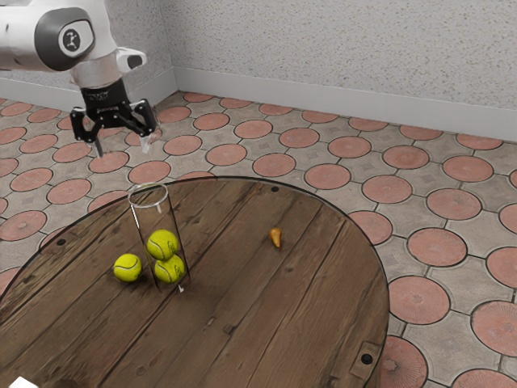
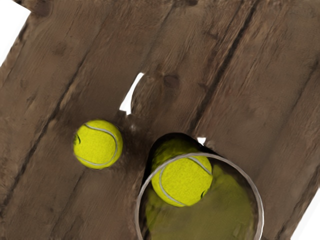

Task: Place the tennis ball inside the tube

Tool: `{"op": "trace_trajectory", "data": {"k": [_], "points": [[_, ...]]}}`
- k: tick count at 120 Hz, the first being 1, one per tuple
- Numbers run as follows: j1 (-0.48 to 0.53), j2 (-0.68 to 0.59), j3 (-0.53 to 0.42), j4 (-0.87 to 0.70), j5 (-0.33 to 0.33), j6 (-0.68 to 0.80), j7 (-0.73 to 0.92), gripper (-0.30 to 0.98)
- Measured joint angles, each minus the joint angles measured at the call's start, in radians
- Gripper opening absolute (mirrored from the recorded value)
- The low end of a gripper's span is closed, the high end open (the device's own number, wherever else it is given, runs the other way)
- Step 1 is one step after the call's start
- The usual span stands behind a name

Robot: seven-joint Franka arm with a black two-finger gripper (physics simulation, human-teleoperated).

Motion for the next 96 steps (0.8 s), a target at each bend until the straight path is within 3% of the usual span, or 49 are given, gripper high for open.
{"op": "trace_trajectory", "data": {"k": [42, 69, 96], "points": [[0.198, 0.079, 0.051, -0.089, -0.071, 0.144, -0.47, 0.69], [0.1, 0.136, 0.064, -0.11, -0.084, 0.147, -0.682, 0.69], [0.129, 0.171, 0.081, -0.235, -0.102, 0.28, -0.849, 0.69]]}}
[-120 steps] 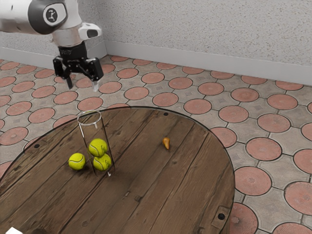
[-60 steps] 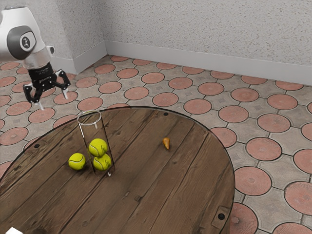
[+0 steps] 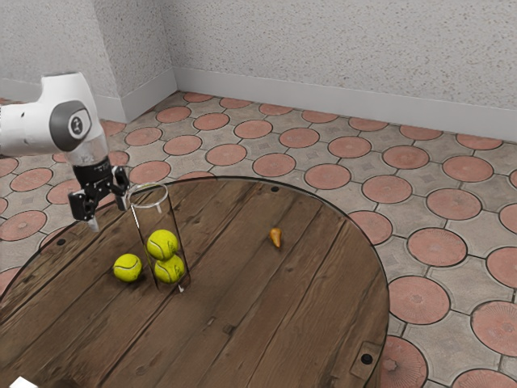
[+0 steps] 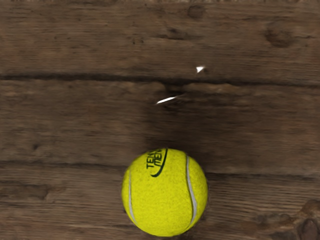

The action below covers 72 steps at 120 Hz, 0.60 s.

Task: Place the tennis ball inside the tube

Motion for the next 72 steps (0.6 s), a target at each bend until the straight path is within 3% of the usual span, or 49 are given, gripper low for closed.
{"op": "trace_trajectory", "data": {"k": [37, 72], "points": [[0.0, 0.033, -0.003, -0.153, -0.056, 0.207, -0.167, 0.69], [-0.002, 0.131, -0.028, -0.166, -0.099, 0.321, -0.27, 0.69]]}}
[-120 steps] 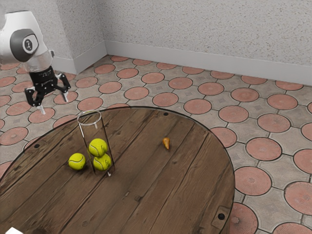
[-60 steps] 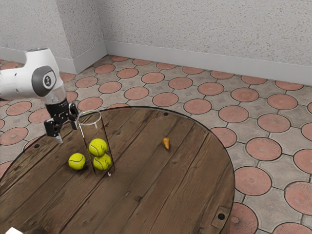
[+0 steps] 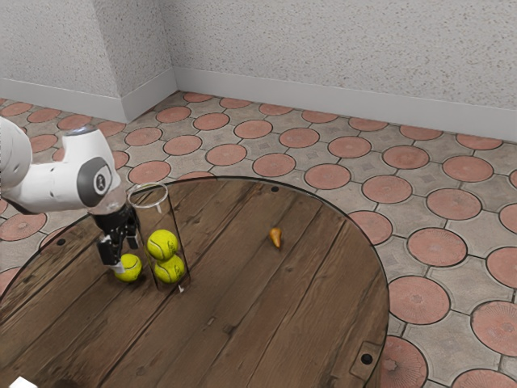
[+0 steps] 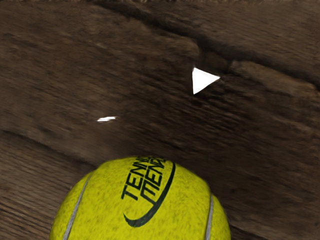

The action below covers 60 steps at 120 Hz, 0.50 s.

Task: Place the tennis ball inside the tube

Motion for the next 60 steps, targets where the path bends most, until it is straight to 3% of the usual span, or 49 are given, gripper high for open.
{"op": "trace_trajectory", "data": {"k": [40, 60], "points": [[-0.001, 0.005, -0.009, -0.058, -0.009, 0.099, -0.068, 0.67], [-0.001, 0.001, -0.011, -0.064, -0.008, 0.132, -0.09, 0.41]]}}
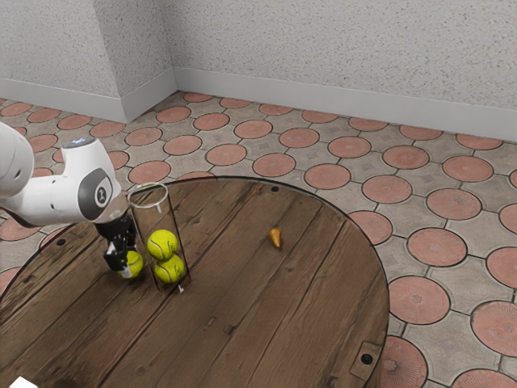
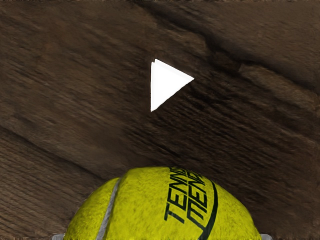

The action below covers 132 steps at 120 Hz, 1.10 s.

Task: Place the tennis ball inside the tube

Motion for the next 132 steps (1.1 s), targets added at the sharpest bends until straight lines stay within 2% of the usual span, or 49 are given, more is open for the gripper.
{"op": "trace_trajectory", "data": {"k": [9, 19, 67, 89, 107, 132], "points": [[0.0, -0.007, 0.0, 0.001, 0.001, 0.001, -0.008, 0.37], [0.001, -0.072, 0.001, 0.004, 0.005, -0.034, -0.015, 0.33], [0.002, -0.389, 0.005, 0.047, 0.082, -0.321, -0.039, 0.25], [0.002, -0.41, 0.0, 0.15, 0.112, -0.449, -0.046, 0.25], [-0.001, -0.408, -0.046, 0.226, 0.119, -0.543, -0.051, 0.25], [-0.01, -0.327, -0.1, 0.317, 0.118, -0.613, -0.057, 0.25]]}}
